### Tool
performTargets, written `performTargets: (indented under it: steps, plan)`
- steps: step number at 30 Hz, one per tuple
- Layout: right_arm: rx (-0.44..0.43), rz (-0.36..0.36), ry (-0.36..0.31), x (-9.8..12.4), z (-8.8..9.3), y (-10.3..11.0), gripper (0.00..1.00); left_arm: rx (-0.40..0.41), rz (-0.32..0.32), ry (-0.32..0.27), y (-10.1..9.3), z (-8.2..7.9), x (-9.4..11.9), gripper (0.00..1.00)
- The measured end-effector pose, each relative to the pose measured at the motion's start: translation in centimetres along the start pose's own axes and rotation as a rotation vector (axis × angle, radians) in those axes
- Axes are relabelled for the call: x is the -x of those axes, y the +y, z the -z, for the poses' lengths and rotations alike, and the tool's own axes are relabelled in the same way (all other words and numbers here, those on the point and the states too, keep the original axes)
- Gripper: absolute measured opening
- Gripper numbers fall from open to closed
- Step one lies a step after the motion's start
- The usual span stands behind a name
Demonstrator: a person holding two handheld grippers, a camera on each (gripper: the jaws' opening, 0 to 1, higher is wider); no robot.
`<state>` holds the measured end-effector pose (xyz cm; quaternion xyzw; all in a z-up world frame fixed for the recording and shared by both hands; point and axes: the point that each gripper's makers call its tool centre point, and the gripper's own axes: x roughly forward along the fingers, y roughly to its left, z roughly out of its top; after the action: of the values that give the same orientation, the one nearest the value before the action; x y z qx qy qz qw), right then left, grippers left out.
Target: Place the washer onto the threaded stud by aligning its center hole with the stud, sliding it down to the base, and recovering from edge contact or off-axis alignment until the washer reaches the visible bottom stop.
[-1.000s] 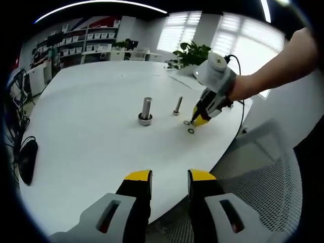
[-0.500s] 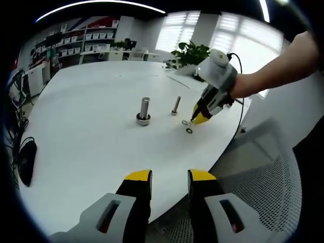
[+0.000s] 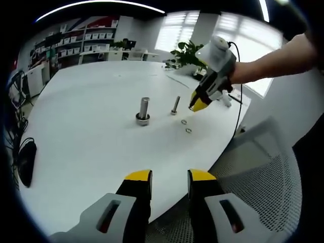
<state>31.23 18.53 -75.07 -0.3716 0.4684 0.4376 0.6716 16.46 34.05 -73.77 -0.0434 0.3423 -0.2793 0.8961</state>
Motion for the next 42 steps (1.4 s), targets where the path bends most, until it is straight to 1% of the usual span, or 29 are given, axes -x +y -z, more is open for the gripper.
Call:
performTargets:
  steps: [4,9,18,21,23,27,34,42]
  plan:
    - [0.039,0.000,-0.009,0.6,-0.9,-0.2,0.14,0.005,-0.004,-0.005,0.1,-0.1,0.0,0.26]
    - [0.072,-0.008,-0.013,1.1,-1.7,-0.5,0.14,0.004,-0.002,0.002,0.0,0.1,0.0,0.26]
    - [0.100,-0.019,-0.041,2.2,-3.2,-1.2,0.14,0.009,-0.010,-0.001,0.2,0.1,0.0,0.26]
    - [0.124,-0.011,-0.043,2.4,-3.5,-1.5,0.14,0.007,-0.013,-0.001,0.2,0.1,0.1,0.26]
    - [0.120,-0.010,-0.045,2.5,-3.7,-1.7,0.14,0.008,-0.014,-0.001,0.2,0.1,0.1,0.25]
    - [0.117,-0.013,-0.050,2.3,-3.9,-1.7,0.14,0.007,-0.016,0.000,0.2,0.1,0.1,0.25]
    - [0.170,-0.013,-0.027,1.1,-3.6,-1.6,0.14,0.008,-0.016,0.007,0.2,0.1,0.0,0.25]
    - [0.149,-0.015,-0.013,0.0,-3.3,-2.2,0.14,0.007,-0.015,0.015,0.2,0.3,0.0,0.25]
